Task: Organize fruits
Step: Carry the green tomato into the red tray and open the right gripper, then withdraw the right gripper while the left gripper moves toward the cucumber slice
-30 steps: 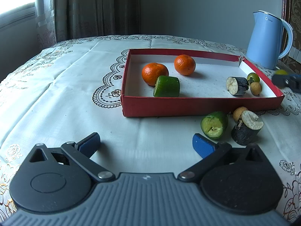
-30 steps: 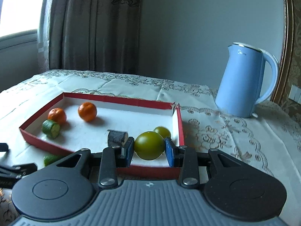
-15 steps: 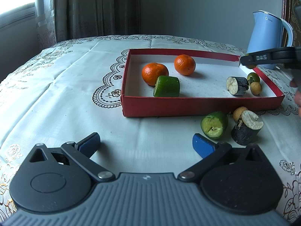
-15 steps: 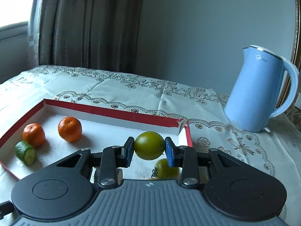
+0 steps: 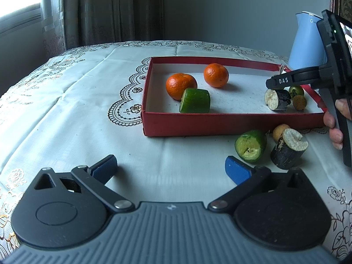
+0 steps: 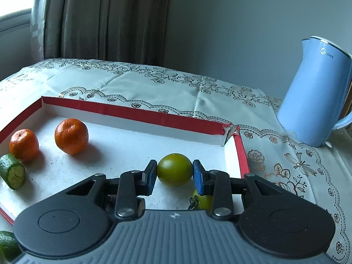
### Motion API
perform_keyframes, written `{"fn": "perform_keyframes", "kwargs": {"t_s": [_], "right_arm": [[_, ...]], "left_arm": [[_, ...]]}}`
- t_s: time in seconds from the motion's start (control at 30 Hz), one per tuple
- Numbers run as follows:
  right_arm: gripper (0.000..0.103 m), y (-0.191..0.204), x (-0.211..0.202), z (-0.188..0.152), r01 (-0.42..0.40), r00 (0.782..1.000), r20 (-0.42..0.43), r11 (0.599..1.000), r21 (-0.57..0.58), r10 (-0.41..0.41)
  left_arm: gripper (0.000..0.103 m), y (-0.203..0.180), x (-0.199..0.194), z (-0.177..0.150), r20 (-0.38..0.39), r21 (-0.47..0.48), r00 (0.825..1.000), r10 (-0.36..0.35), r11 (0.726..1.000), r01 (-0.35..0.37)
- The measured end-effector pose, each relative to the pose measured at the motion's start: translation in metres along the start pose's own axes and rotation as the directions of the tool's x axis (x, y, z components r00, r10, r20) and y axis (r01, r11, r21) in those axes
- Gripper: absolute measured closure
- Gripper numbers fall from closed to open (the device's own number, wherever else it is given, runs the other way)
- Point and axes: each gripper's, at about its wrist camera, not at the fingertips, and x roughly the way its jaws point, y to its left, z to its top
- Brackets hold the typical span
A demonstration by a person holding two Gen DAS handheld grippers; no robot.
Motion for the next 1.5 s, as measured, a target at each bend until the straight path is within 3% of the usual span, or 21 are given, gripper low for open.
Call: {"fn": "perform_keyframes", "kwargs": {"t_s": [0.2,0.37,0.4,0.43,0.5,0.7,1.03,1.27,1.5], "right_arm": [[0.069,0.001,0.001,0.000,-0.018,1.000,-0.005,1.000,-0.002,0.018],[0.062,-0.011,-0.024,-0.002,-0.037,0.999,0.028,0.998,0.047,0.036],[0.055,-0.015,-0.035,-0.004,-0.039,0.999,0.040,0.998,0.058,0.037],[0.044,-0.019,-0.046,-0.008,-0.040,0.998,0.052,0.997,0.071,0.036],[0.038,-0.026,-0.072,-0.022,-0.031,0.997,0.072,0.995,0.099,0.024],[0.038,-0.030,-0.121,-0.072,-0.026,0.998,0.050,0.996,0.082,0.022],[0.037,-0.024,-0.107,-0.092,-0.074,0.997,-0.027,0.993,0.094,0.077],[0.029,-0.030,-0.103,-0.097,-0.085,0.996,-0.017,0.989,0.122,0.087],[0.026,-0.029,-0.103,-0.098,-0.095,0.995,-0.013,0.989,0.117,0.097]], "left_arm": [[0.000,0.000,0.000,0.000,0.000,0.000,1.000,0.000,1.000,0.000],[0.000,0.000,0.000,0.000,0.000,0.000,1.000,0.000,1.000,0.000],[0.000,0.000,0.000,0.000,0.000,0.001,1.000,0.000,1.000,0.000],[0.000,0.000,0.000,0.000,0.000,0.001,1.000,0.000,1.000,0.000],[0.000,0.000,0.000,0.000,0.000,0.000,1.000,0.000,1.000,0.000],[0.000,0.000,0.000,0.000,0.000,0.001,1.000,0.000,1.000,0.000],[0.000,0.004,-0.003,-0.002,0.008,-0.013,1.000,-0.019,1.000,0.019],[0.000,0.001,-0.012,-0.001,0.012,-0.003,0.994,-0.109,0.994,0.109],[0.000,-0.022,-0.016,0.005,0.046,0.097,0.992,-0.119,0.989,0.114]]}}
